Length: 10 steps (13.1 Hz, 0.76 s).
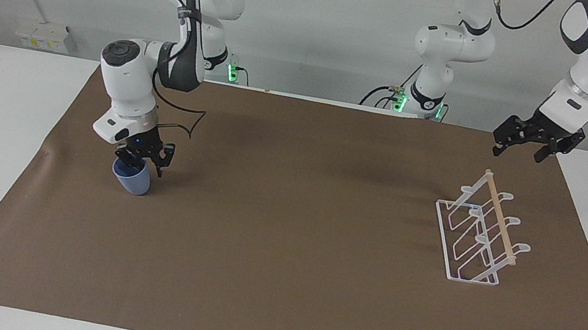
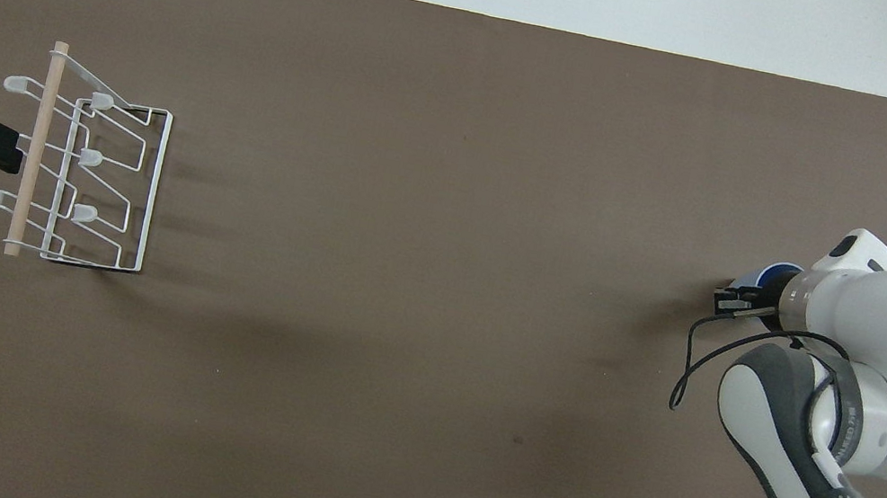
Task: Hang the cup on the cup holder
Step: 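Lift the light-blue cup with the right gripper and tip it sideways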
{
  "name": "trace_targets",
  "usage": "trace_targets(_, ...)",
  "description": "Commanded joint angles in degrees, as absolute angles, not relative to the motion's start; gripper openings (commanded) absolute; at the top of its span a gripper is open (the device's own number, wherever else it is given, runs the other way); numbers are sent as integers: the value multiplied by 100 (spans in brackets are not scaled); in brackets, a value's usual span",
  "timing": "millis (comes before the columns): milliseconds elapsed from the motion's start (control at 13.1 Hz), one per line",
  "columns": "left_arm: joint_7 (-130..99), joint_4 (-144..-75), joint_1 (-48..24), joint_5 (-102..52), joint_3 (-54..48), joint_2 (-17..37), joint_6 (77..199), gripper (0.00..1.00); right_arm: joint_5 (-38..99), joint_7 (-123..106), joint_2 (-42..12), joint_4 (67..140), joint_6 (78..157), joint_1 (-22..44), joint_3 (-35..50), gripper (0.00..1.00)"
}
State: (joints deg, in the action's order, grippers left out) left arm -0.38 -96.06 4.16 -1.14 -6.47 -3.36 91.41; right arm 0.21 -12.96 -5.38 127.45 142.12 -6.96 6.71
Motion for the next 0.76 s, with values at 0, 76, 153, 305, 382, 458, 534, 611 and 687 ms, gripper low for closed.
trace_targets(0,-9,-9765,439,-88,-650,-492,9123,100,105,-1407,-519,12797,14335,-765,694,0)
trace_targets(76,-9,-9765,439,-88,-650,-492,9123,100,105,-1398,-519,12806,14335,-765,694,0)
trace_targets(153,-17,-9765,439,-88,-650,-492,9123,100,105,-1397,-519,12797,14335,-773,694,0)
trace_targets(305,-18,-9765,439,-88,-659,-492,9123,100,105,-1397,-527,12797,14335,-782,694,0)
trace_targets(382,-26,-9765,439,-88,-659,-492,9088,100,105,-1397,-527,12788,14326,-782,694,0)
trace_targets(458,-26,-9765,422,-88,-659,-501,9070,100,114,-1406,-536,12771,14326,-782,694,0)
trace_targets(534,-18,-9765,387,-88,-659,-501,9070,100,106,-1415,-545,12744,14309,-782,694,0)
trace_targets(611,-18,-9765,404,-88,-659,-501,9088,100,105,-1415,-571,12675,14248,-782,694,0)
trace_targets(687,-35,-9765,430,-88,-659,-501,9105,100,114,-1415,-597,12587,14186,-782,694,0)
